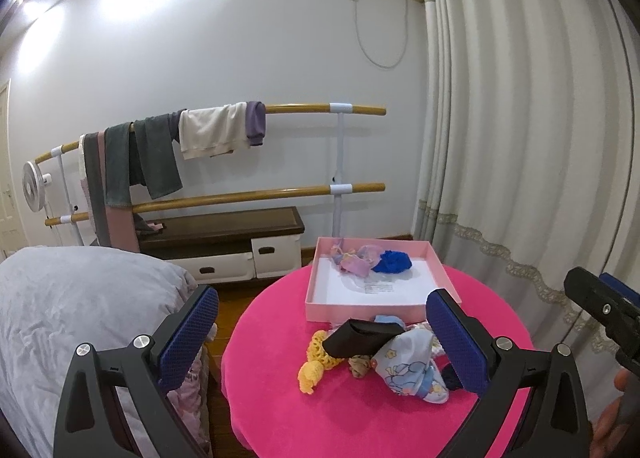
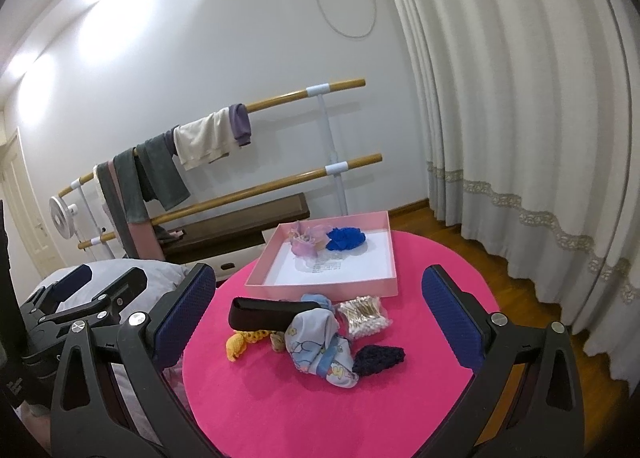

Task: Organize soft objects
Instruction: 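Open both tools and withdraw them from the pink box, then grasp the light-blue printed cloth with the left tool while the right tool grasps the navy scrunchie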

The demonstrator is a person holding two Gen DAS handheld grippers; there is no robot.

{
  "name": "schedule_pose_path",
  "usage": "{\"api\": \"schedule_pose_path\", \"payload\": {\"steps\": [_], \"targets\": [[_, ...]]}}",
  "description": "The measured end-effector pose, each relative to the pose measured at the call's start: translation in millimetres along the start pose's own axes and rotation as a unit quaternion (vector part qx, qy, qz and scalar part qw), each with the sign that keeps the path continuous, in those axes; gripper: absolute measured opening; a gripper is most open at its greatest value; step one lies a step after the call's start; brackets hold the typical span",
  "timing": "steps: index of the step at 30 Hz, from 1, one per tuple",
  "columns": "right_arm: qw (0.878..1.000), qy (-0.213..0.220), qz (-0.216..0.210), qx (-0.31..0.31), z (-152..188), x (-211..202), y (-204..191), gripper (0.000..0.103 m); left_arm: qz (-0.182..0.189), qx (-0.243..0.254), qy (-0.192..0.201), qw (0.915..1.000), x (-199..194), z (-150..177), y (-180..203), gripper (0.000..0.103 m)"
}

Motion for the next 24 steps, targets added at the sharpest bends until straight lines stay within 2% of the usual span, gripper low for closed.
{"api": "schedule_pose_path", "payload": {"steps": [9,16,24], "targets": [[1.000,-0.011,0.022,0.001,4,4,14,0.103,-0.004,-0.002,-0.025,0.9997,17,9,-2,0.103],[0.997,-0.065,0.046,0.012,32,32,41,0.103,-0.002,-0.003,-0.072,0.9974,46,24,0,0.103],[0.989,-0.129,0.066,0.015,71,66,65,0.103,0.012,-0.009,-0.135,0.9907,95,42,19,0.103]]}}
Point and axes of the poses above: each gripper's, at about its wrist camera, not at the fingertips, and x roughly the way its jaws point, y to its right, z to its underside, the point moved 1 cm from there along x, roughly the way its jaws point
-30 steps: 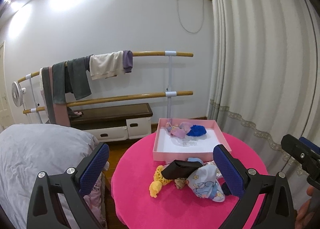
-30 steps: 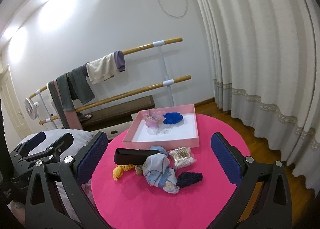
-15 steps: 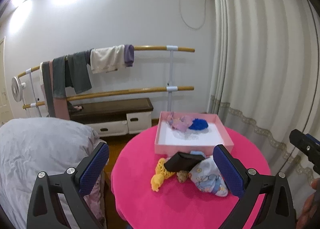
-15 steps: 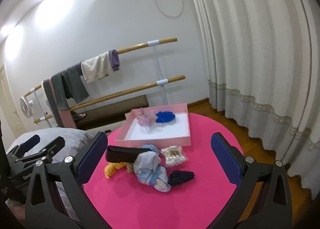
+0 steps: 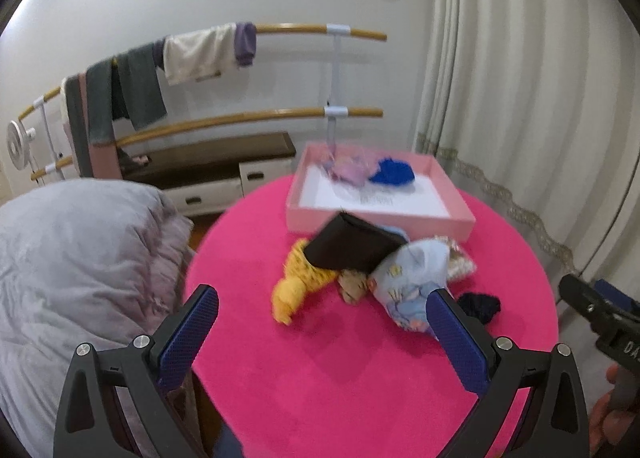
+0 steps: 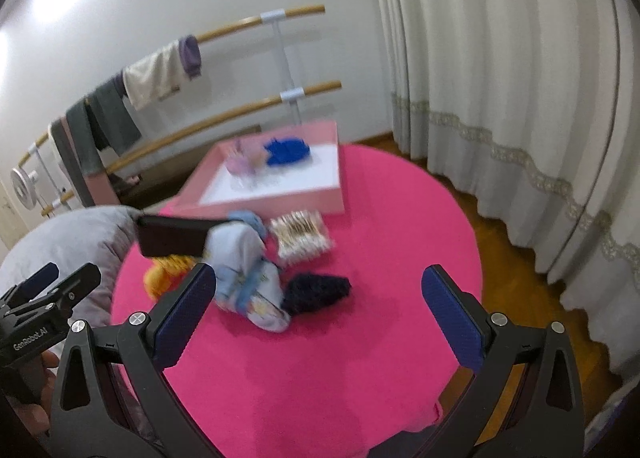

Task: Organize soft objects
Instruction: 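Grasp the light-blue printed cloth with the left tool while the right tool grasps the navy scrunchie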

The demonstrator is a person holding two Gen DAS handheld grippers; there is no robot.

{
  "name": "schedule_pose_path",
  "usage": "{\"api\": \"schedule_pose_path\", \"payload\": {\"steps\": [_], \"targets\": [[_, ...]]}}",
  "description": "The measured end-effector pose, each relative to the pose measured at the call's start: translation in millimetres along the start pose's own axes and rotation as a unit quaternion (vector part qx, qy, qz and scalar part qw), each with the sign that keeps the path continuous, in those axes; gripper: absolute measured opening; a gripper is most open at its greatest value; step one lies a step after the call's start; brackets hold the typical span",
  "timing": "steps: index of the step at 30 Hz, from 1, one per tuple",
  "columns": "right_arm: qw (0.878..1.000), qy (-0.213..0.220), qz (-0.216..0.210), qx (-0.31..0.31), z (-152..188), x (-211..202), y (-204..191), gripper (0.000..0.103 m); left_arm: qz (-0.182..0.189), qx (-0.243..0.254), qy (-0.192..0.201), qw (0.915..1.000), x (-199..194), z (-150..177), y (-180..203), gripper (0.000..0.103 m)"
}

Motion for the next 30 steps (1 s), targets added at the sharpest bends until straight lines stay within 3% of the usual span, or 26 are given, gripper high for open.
{"api": "schedule_pose_path", "payload": {"steps": [9,16,18,20,22,23,24,27,30], "targets": [[0.998,-0.060,0.002,-0.002,19,57,18,0.099,0.003,-0.006,-0.053,0.9986,68,-1,27,0.103],[0.995,-0.099,-0.032,-0.007,28,104,24,0.094,0.000,-0.014,-0.080,0.9967,122,1,45,0.103],[0.993,-0.111,-0.046,-0.008,30,117,23,0.084,-0.002,-0.015,-0.083,0.9964,131,1,48,0.103],[0.991,-0.124,-0.054,-0.015,35,130,21,0.081,-0.006,-0.014,-0.087,0.9961,143,1,51,0.103],[0.991,-0.113,-0.051,-0.043,37,133,14,0.073,-0.009,-0.014,-0.091,0.9957,152,0,53,0.103],[0.991,-0.110,-0.047,-0.053,37,134,12,0.065,-0.009,-0.015,-0.093,0.9955,156,1,54,0.103],[0.991,-0.108,-0.046,-0.061,37,134,11,0.046,-0.009,-0.015,-0.096,0.9952,161,0,56,0.103],[0.991,-0.106,-0.058,-0.055,36,133,17,0.022,-0.007,-0.013,-0.100,0.9949,168,0,60,0.103],[0.993,-0.100,-0.048,-0.046,34,127,27,0.019,-0.002,-0.010,-0.105,0.9944,180,-1,67,0.103]]}}
Point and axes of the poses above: each gripper's, at about its wrist camera, not at the fingertips, and x roughly the way its jaws point, y to its right, z to its underside, the point moved 1 cm from there along x, roughly the way its jaws point
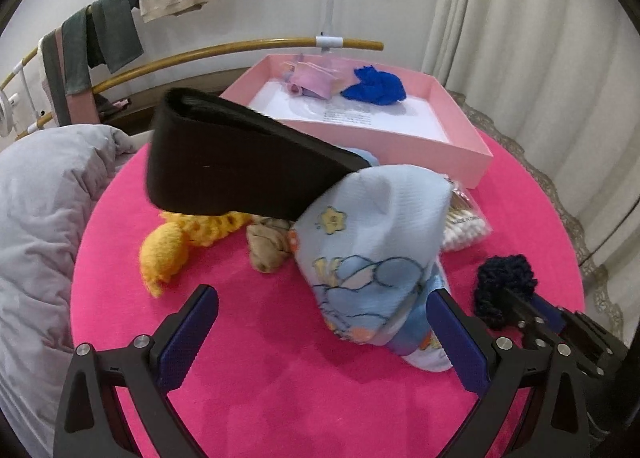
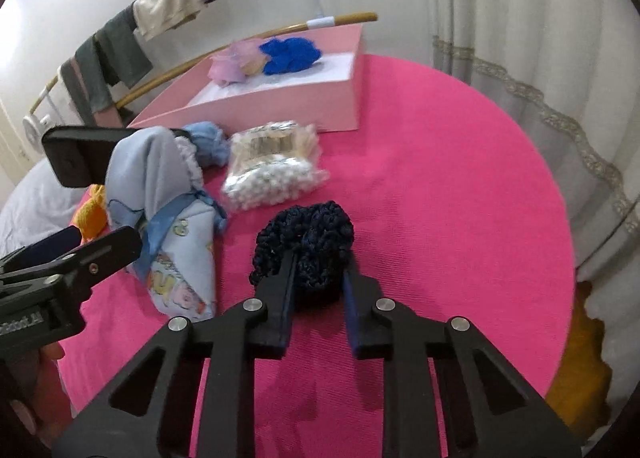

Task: Organize soft objects
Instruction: 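Grasp the light-blue printed cloth with the left tool while the right tool grasps the navy scrunchie, then carry the blue cloth into the box with the left tool while the right tool places the navy scrunchie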

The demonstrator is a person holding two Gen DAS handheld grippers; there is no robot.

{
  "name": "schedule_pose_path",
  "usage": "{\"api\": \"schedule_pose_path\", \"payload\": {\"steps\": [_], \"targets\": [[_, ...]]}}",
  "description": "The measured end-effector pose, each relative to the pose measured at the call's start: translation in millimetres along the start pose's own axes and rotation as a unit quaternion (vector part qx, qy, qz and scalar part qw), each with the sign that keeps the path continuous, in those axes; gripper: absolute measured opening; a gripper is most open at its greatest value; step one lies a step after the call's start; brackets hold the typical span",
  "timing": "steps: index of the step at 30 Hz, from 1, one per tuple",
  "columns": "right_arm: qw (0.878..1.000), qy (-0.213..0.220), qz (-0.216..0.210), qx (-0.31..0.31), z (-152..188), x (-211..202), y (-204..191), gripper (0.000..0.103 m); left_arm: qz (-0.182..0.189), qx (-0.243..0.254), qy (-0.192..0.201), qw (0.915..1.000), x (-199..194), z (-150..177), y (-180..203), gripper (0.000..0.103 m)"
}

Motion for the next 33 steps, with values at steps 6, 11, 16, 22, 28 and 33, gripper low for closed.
{"api": "schedule_pose_path", "payload": {"steps": [6,11,16,22,28,33], "targets": [[1.000,0.004,0.019,0.011,-2,-8,14,0.019,0.008,-0.019,-0.008,0.9998,21,-9,6,0.102],[1.000,0.004,0.021,0.018,-5,-10,18,0.019,0.045,-0.039,-0.022,0.9980,43,-16,6,0.072],[0.999,0.008,0.022,0.023,-6,-16,18,0.019,0.066,-0.025,-0.017,0.9973,37,-14,-1,0.060],[0.999,0.018,0.017,0.022,-8,-28,8,0.019,0.061,-0.002,-0.008,0.9981,19,-7,-13,0.059],[1.000,0.021,0.009,0.015,-8,-37,-8,0.019,0.056,0.022,0.006,0.9982,-7,5,-22,0.059],[1.000,0.025,0.002,0.005,-9,-50,-25,0.019,0.055,0.031,0.021,0.9978,-31,12,-28,0.059]]}}
Point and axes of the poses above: each gripper's, at about its wrist camera, not at the fingertips, and x roughly the way its jaws point, y to its right, z to its underside, the point moved 1 cm from there along x, roughly the way its jaws point
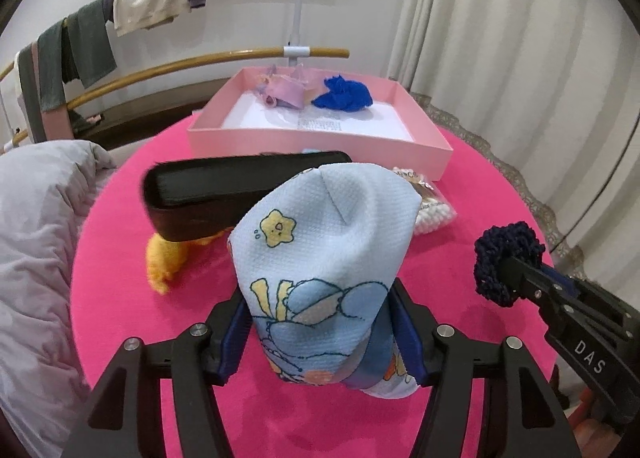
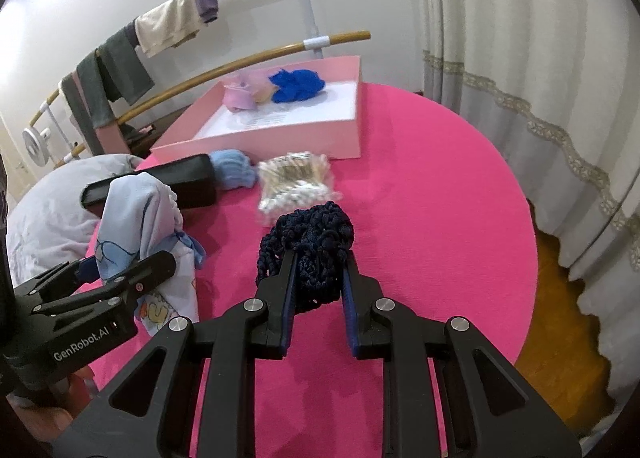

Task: Organize soft objects
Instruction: 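Carry the blue cloth into the box with the left tool while the right tool places the navy scrunchie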

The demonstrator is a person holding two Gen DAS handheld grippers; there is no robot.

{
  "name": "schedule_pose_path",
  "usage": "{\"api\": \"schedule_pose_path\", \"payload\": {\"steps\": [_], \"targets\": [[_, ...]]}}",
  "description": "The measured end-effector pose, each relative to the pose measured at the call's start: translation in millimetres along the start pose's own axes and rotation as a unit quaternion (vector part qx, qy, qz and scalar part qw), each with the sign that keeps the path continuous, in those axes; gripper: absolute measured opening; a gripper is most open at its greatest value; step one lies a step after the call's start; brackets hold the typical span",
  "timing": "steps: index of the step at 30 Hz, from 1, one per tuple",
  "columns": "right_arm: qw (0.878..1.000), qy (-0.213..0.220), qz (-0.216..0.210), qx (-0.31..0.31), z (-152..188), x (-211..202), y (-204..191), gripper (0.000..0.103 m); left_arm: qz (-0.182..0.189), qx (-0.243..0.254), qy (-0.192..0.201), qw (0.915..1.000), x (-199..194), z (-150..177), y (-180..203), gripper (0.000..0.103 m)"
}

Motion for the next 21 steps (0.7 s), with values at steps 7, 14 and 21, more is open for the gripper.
{"api": "schedule_pose_path", "payload": {"steps": [7,14,21], "targets": [[1.000,0.014,-0.004,-0.017,-2,-20,-24,0.019,-0.001,-0.004,0.022,0.9997,-39,9,-15,0.059],[0.999,0.028,-0.009,-0.034,-6,-38,-47,0.019,-0.004,-0.002,0.045,0.9990,-85,15,-28,0.059],[0.998,0.042,-0.018,-0.046,-15,-50,-60,0.019,-0.003,-0.003,0.061,0.9981,-122,16,-38,0.059]]}}
Point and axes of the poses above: each gripper's, at about its wrist camera, not at the fingertips, and x roughly the way its jaws point, y to its right, z to its underside, the point moved 1 cm from there along x, roughly the way its jaws point
